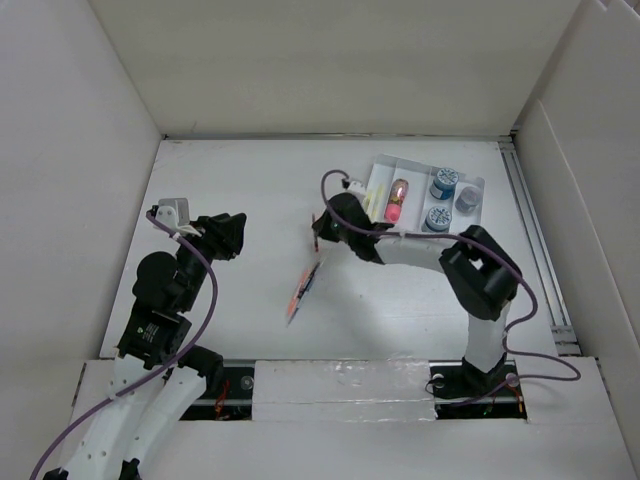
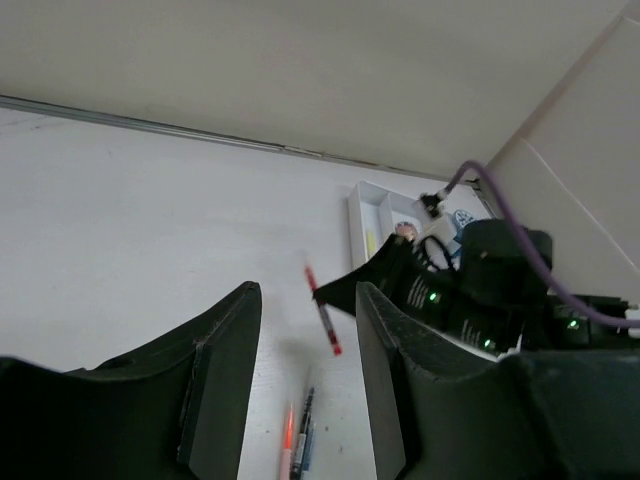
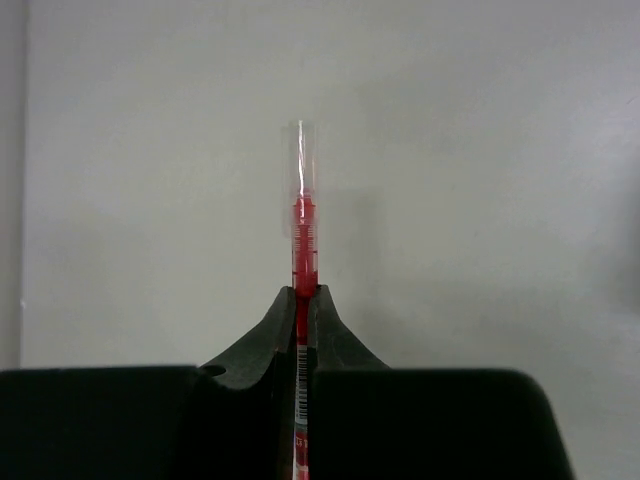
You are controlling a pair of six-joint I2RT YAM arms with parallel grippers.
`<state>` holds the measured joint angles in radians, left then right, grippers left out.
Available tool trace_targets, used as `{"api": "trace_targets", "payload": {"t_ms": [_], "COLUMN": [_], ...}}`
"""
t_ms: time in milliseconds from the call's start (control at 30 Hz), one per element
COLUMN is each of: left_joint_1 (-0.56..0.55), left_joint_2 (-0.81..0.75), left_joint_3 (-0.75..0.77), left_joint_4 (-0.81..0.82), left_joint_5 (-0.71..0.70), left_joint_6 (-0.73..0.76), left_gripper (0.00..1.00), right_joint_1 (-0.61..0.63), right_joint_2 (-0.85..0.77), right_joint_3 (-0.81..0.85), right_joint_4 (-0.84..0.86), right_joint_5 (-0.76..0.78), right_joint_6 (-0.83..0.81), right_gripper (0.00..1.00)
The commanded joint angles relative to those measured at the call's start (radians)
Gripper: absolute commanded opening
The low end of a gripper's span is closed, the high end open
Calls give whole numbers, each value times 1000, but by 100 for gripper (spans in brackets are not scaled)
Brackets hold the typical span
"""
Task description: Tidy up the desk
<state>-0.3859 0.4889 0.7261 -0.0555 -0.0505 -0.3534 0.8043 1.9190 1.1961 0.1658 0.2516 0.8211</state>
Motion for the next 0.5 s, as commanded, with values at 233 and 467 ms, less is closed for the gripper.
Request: {"api": "trace_targets", "payload": {"t_ms": [233,467], "left_joint_1": [-1,-1], "left_joint_2": [0,10], "left_joint_3": [21,22], "left_joint_4": [45,43], "left_joint_5": [15,18], "left_joint_6": [2,5], "left_gripper": [39,39], "right_joint_1": [-290,-412], "right_joint_2": [-132,-98], "right_joint_3": [-66,-58], "right_joint_4": [94,32], "right_joint_5": [-101,-9], "right_joint_6": [56,61], "right_gripper": [1,3]}}
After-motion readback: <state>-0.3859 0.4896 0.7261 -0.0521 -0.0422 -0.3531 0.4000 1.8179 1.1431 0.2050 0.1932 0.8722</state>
